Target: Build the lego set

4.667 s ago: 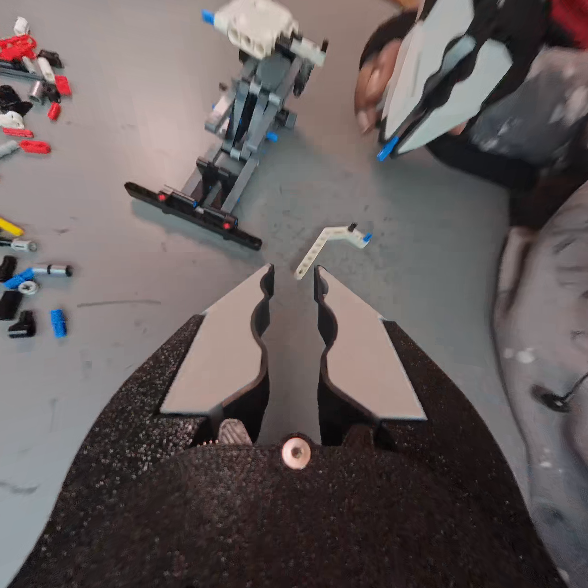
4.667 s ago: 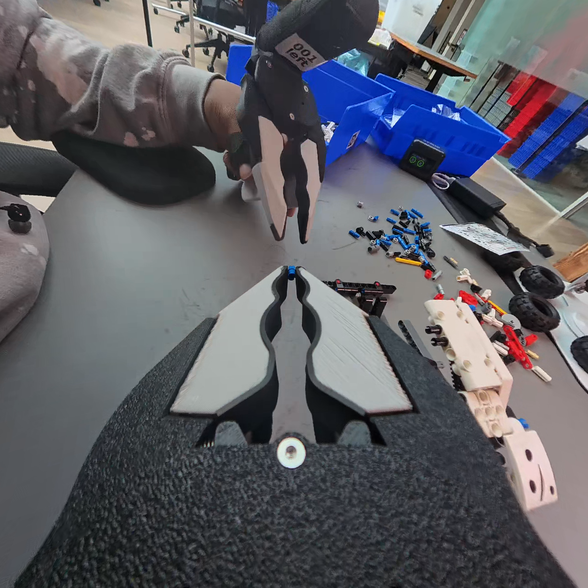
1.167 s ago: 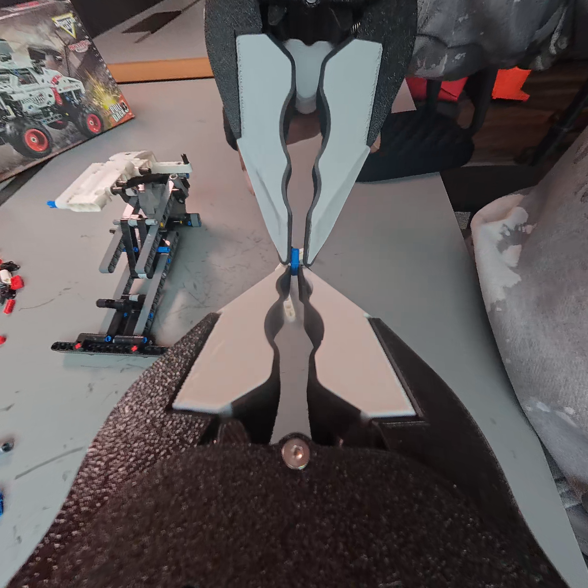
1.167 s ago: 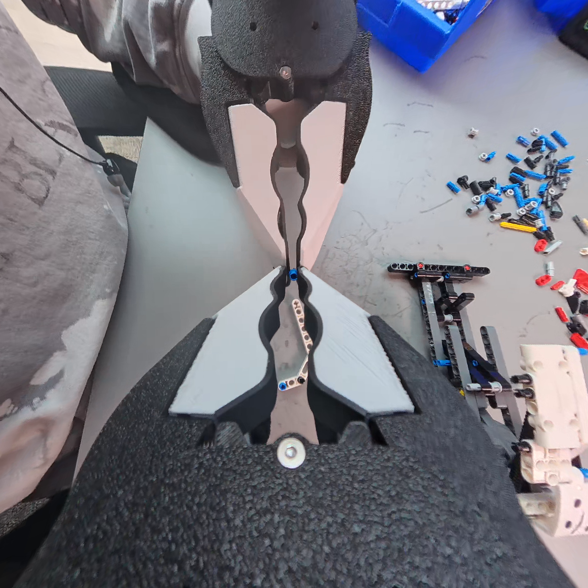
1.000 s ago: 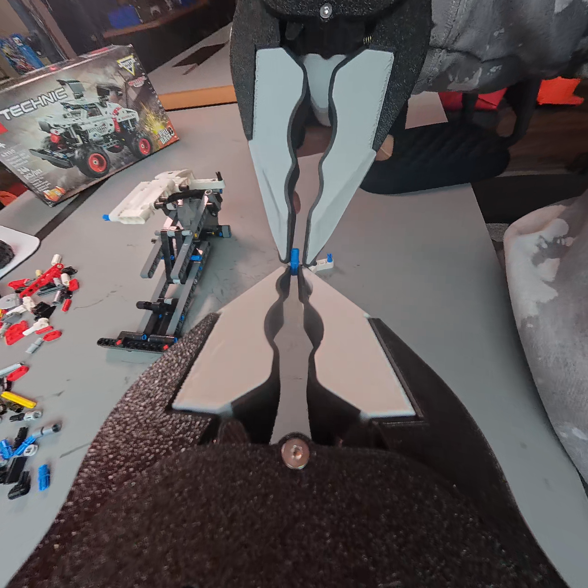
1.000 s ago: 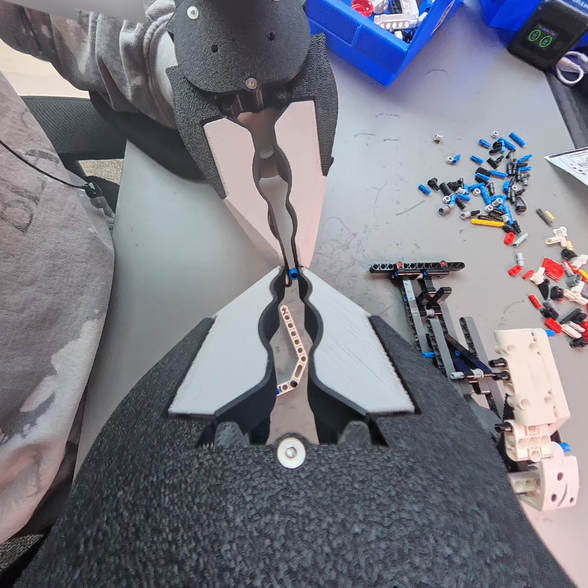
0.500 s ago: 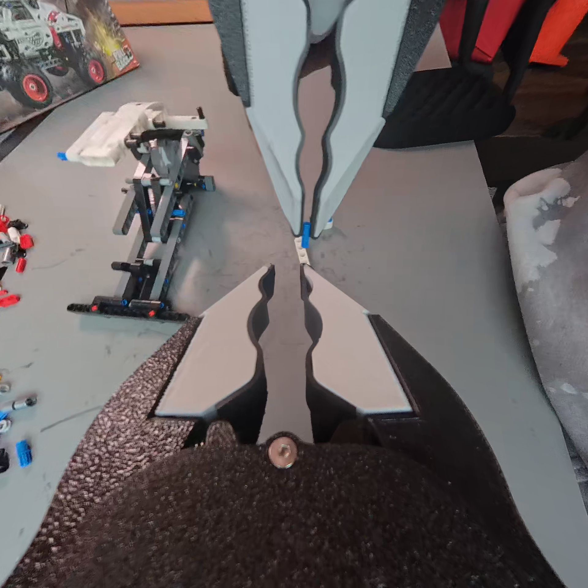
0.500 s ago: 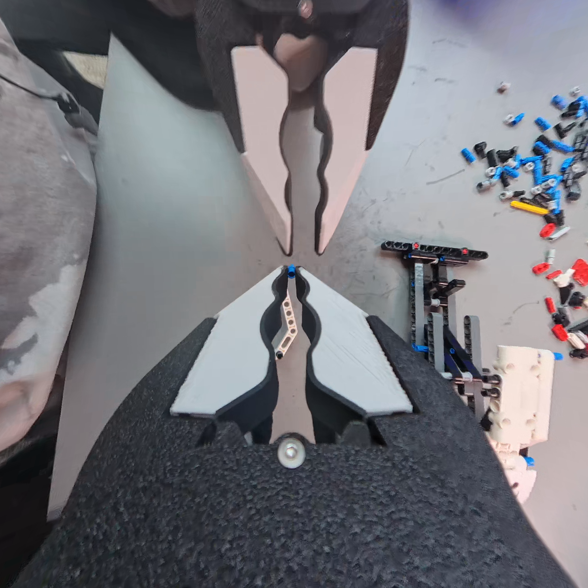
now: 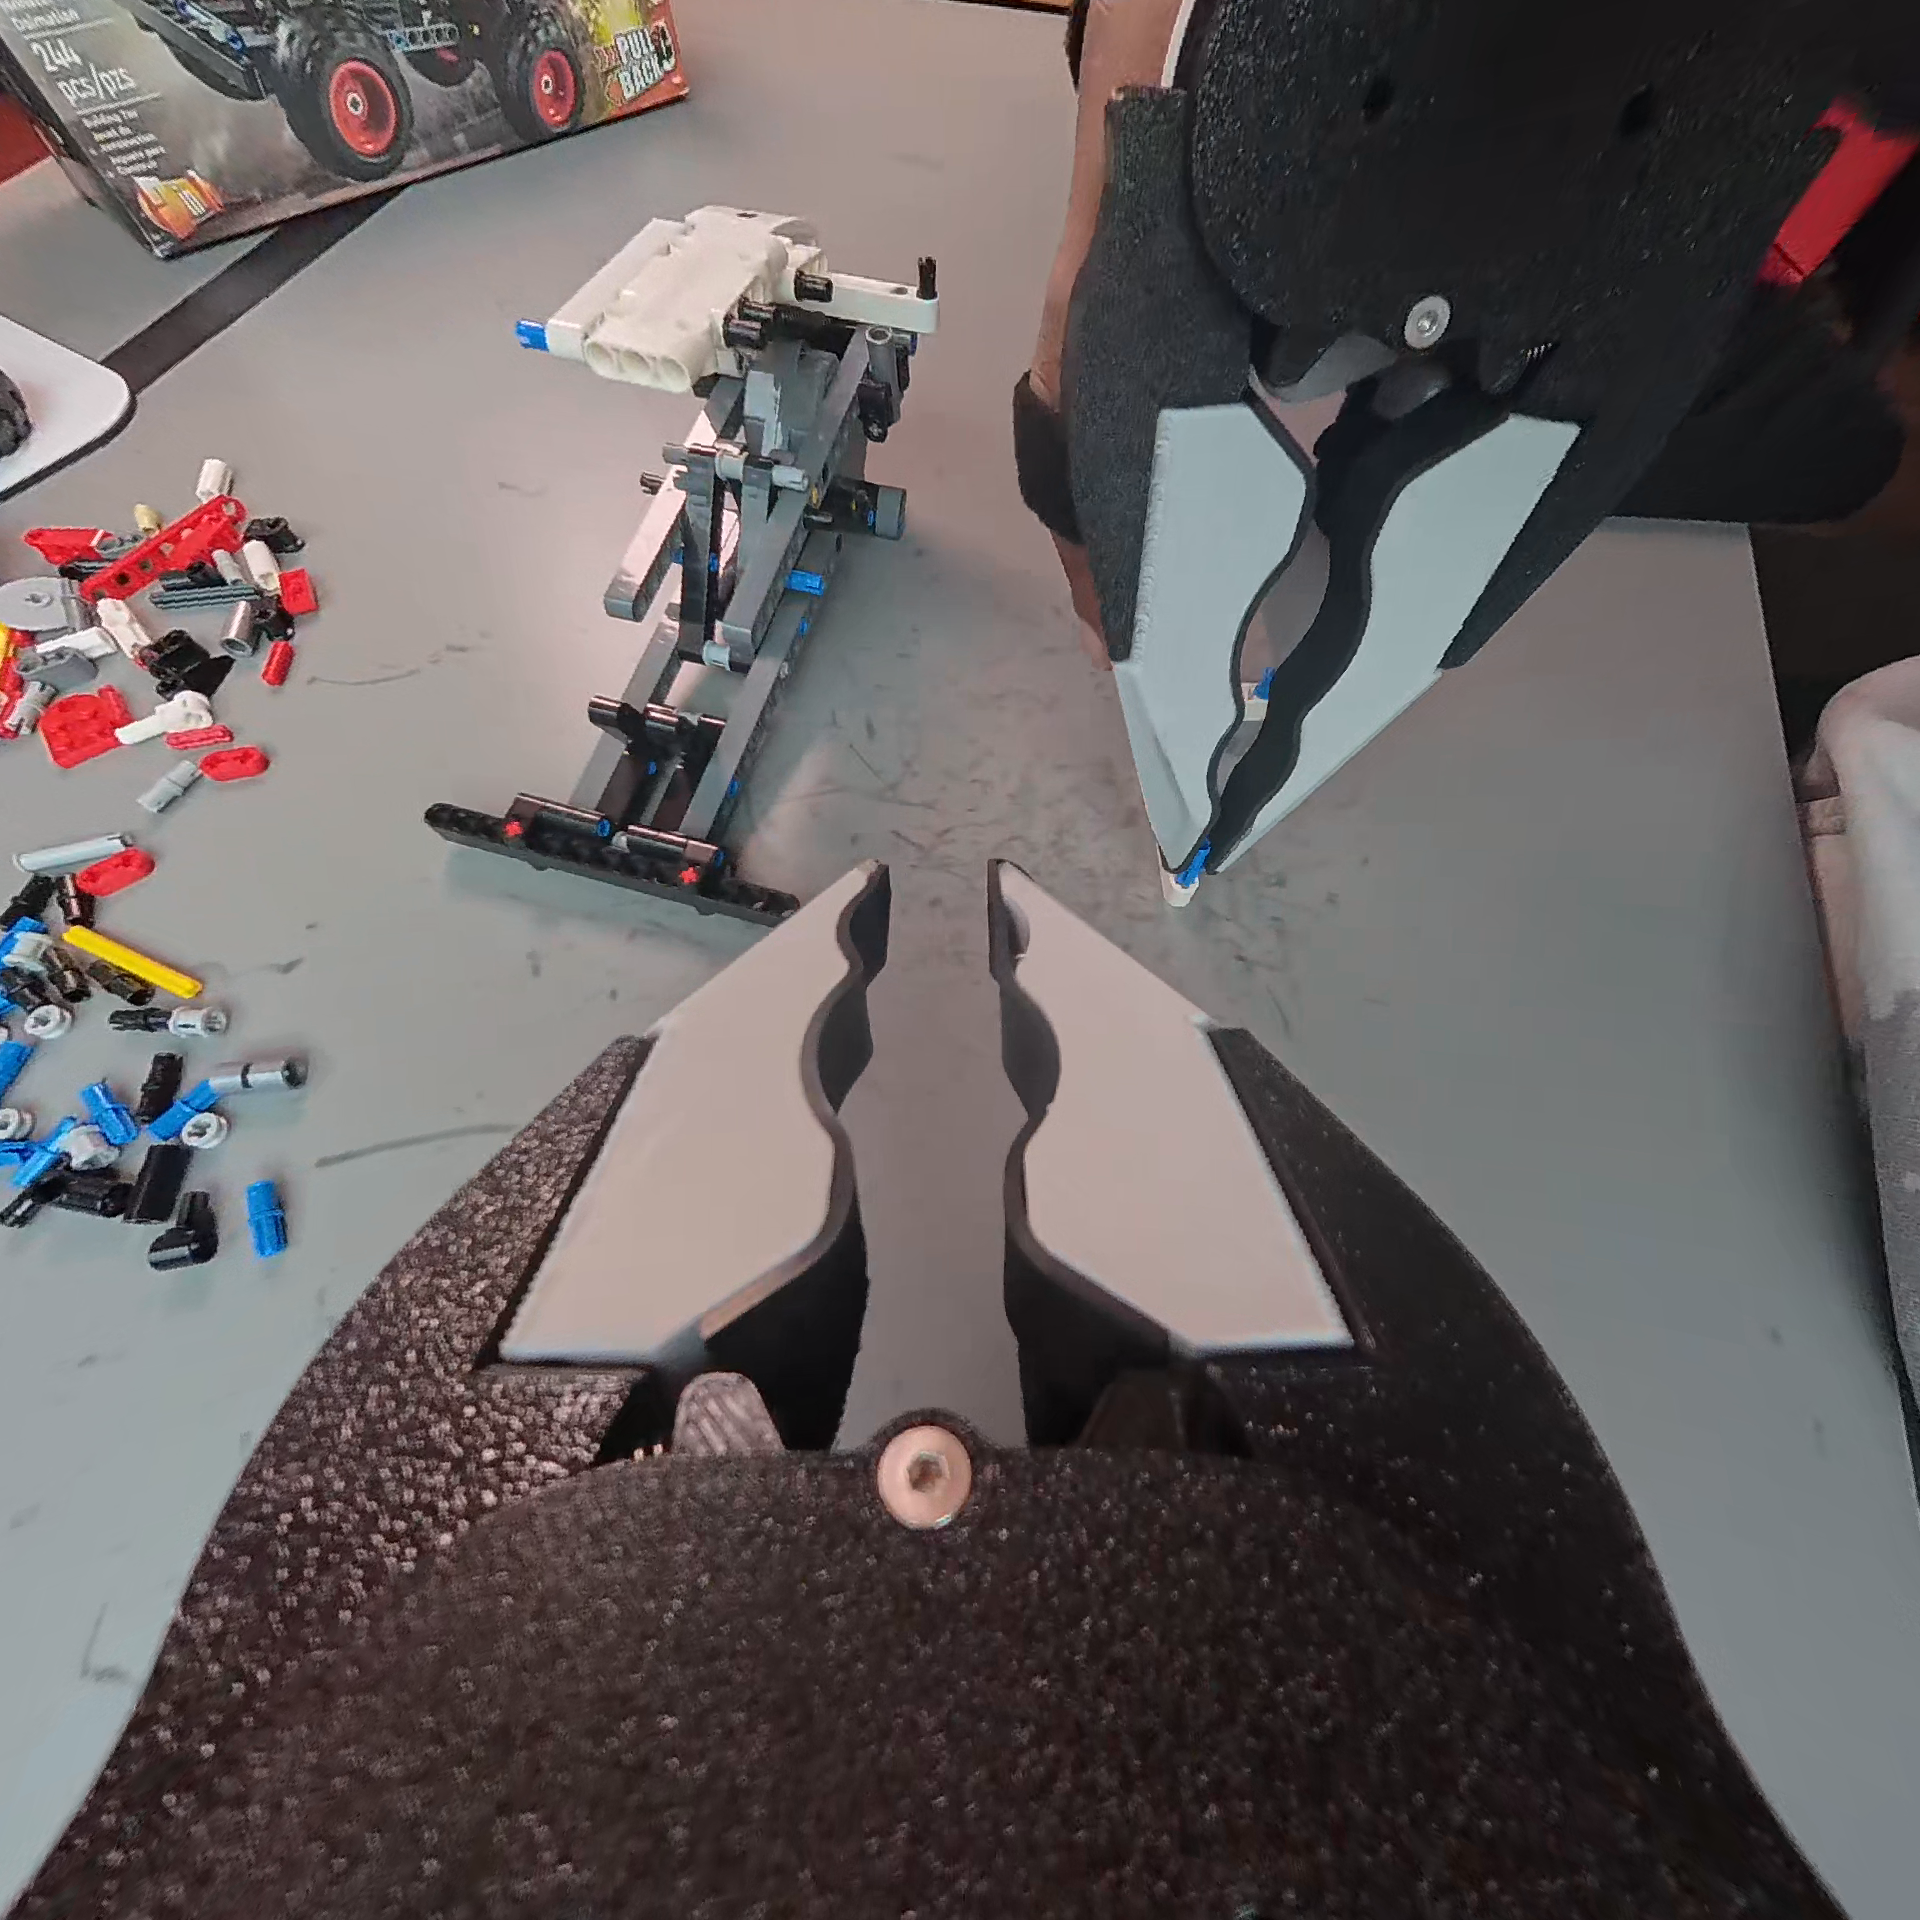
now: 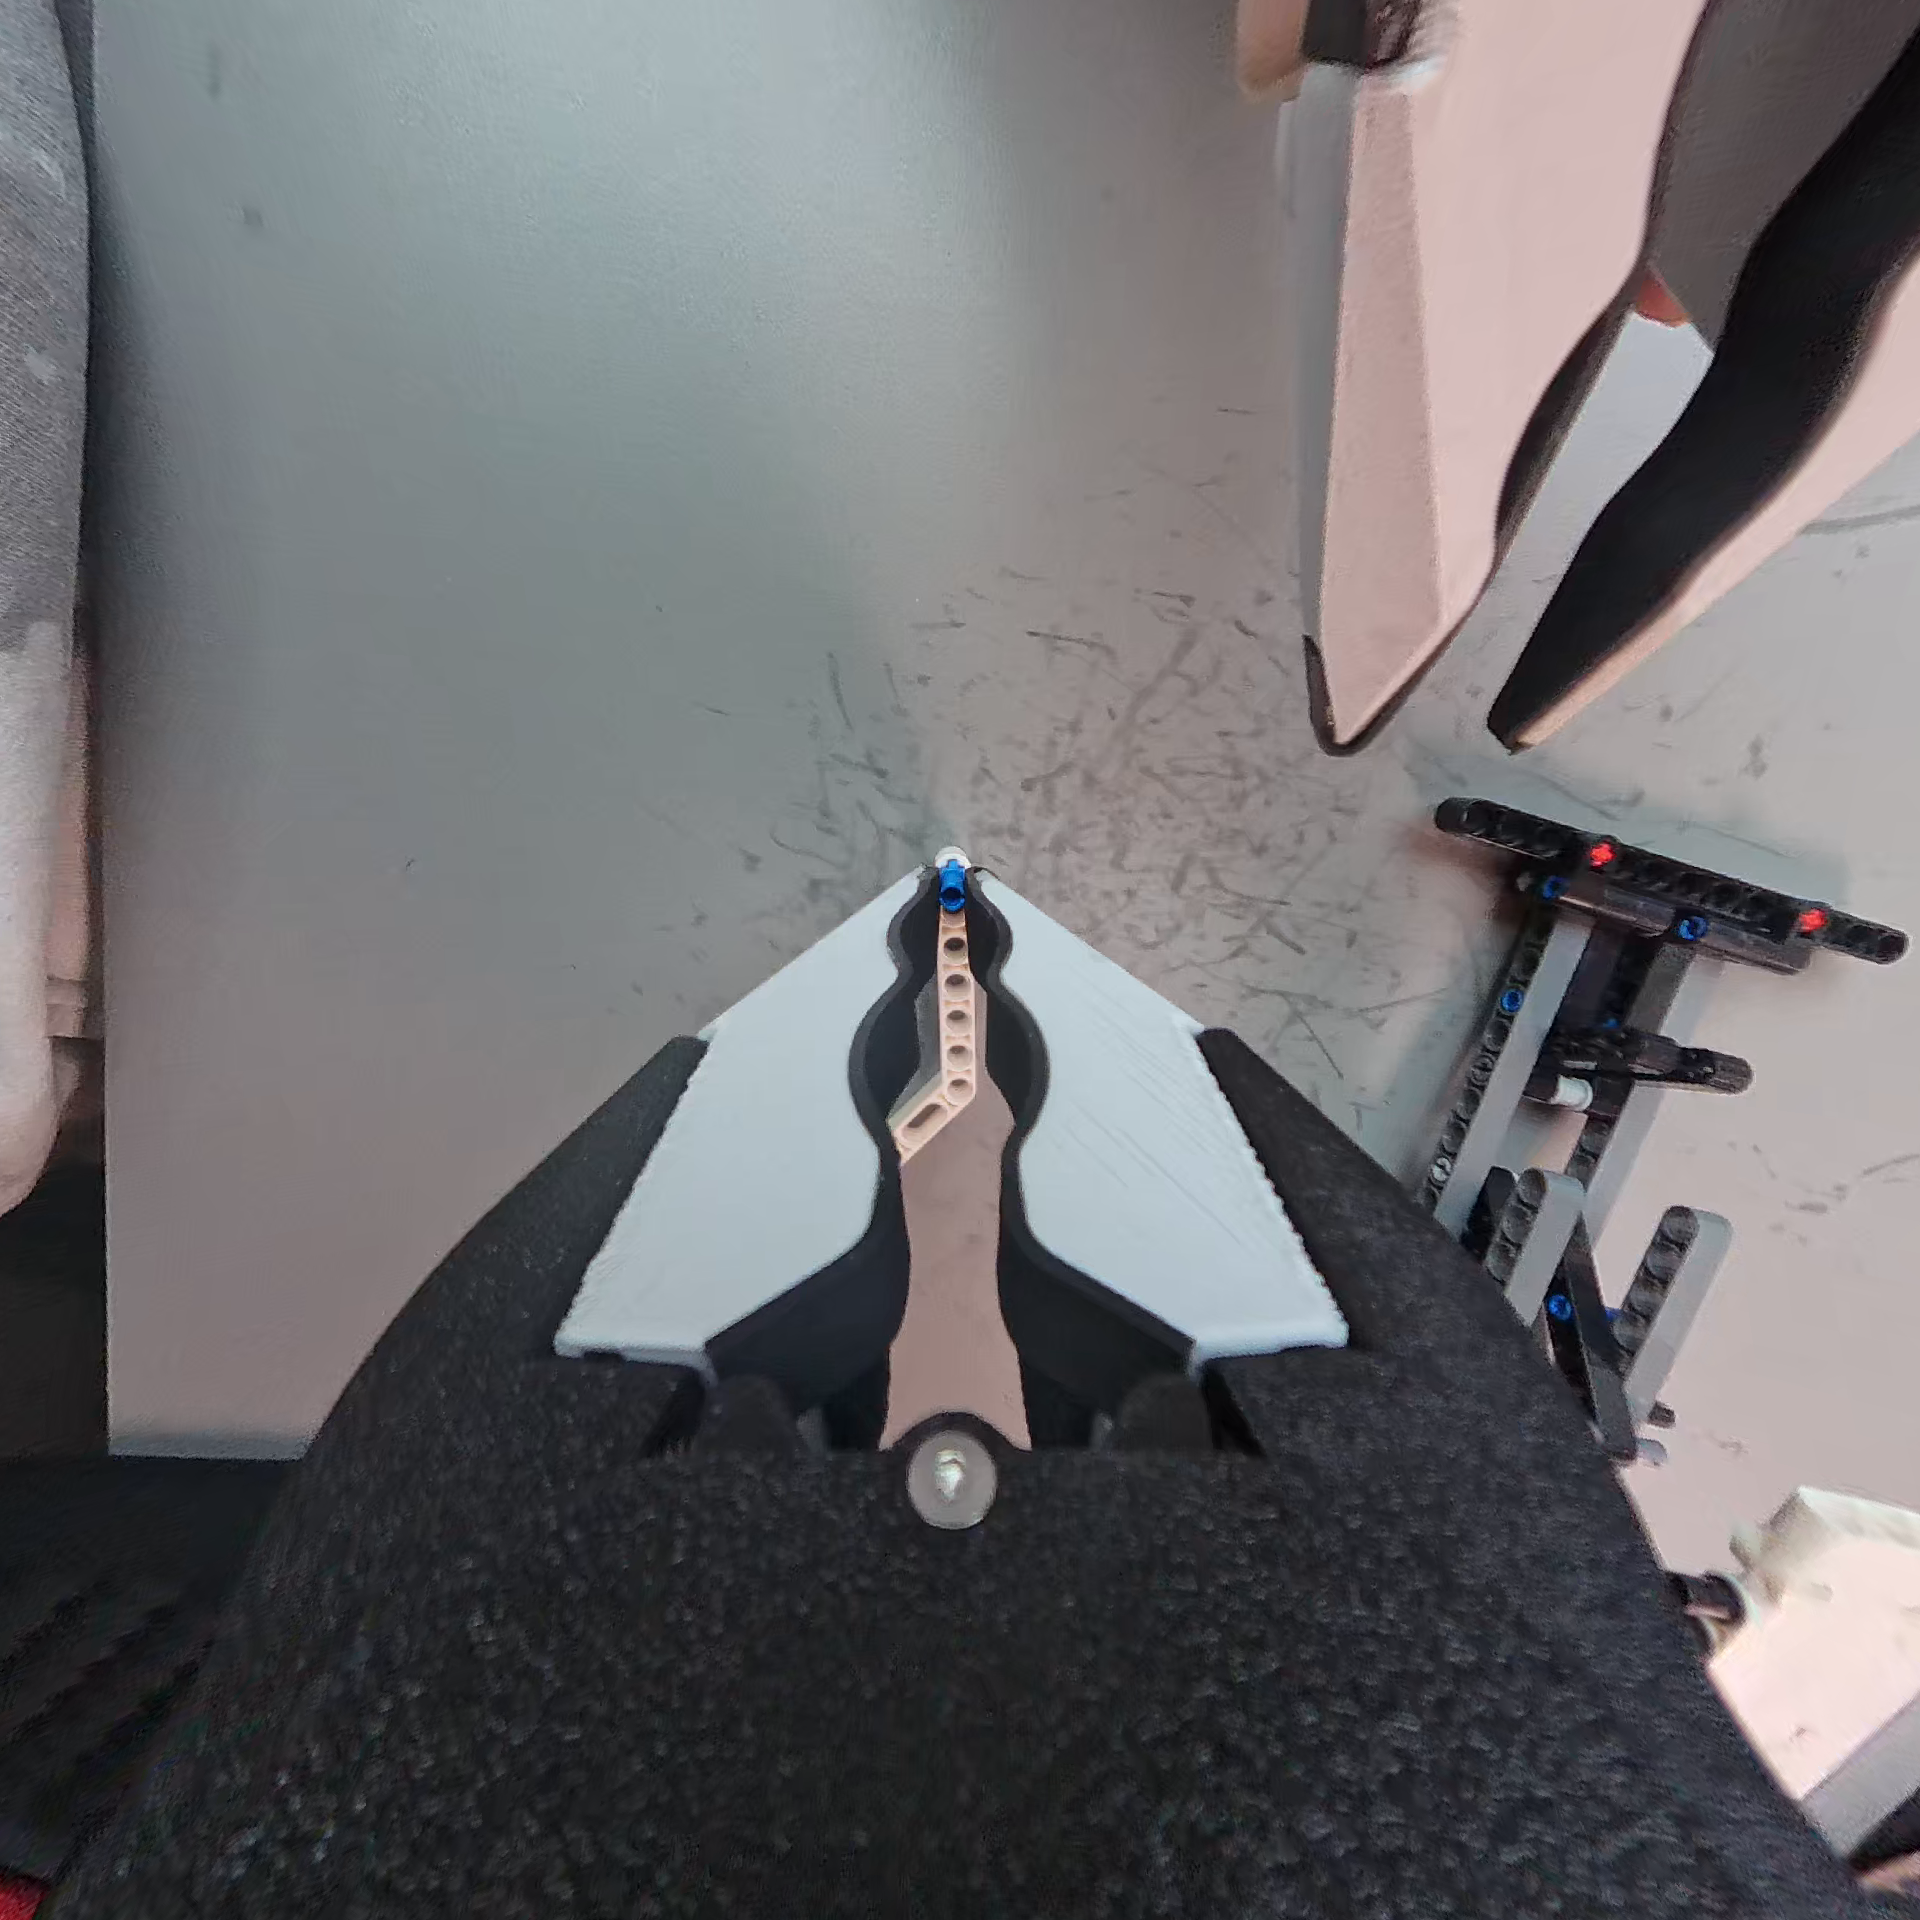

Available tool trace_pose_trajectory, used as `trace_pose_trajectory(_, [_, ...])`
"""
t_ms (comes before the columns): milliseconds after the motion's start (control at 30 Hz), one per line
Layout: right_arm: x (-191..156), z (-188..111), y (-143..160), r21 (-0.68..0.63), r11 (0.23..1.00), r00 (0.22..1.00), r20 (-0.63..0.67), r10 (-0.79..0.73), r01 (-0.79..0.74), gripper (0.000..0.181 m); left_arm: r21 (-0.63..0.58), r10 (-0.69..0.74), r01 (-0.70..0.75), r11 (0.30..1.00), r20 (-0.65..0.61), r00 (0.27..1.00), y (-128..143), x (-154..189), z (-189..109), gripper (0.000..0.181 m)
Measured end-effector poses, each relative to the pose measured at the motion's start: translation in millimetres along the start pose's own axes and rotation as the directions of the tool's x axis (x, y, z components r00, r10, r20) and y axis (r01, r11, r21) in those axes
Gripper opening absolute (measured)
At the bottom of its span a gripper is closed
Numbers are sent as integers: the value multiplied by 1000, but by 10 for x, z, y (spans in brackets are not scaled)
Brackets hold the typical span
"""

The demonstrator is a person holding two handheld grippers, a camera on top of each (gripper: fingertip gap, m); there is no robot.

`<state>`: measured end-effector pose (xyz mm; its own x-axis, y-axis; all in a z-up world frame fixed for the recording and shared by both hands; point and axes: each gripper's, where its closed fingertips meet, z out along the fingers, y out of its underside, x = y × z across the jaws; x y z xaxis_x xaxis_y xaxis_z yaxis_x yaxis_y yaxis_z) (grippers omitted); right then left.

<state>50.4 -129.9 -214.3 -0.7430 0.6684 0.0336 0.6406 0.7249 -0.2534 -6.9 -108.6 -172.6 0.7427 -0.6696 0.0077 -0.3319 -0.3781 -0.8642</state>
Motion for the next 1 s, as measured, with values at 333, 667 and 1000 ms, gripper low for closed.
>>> trace_pose_trajectory(333, [-4,23,-16,-87,996,1000,17,-9,10,4,17,-4,4,1000,14,1000,-46,-25,-58,19])
trace_pose_trajectory(667, [-12,32,3,-24,997,997,17,74,-73,4,12,-2,2,1000,13,1000,-40,-15,-56,19])
trace_pose_trajectory(1000, [-40,47,80,116,975,980,-34,196,-191,4,-31,7,-8,999,-21,1000,49,75,42,19])
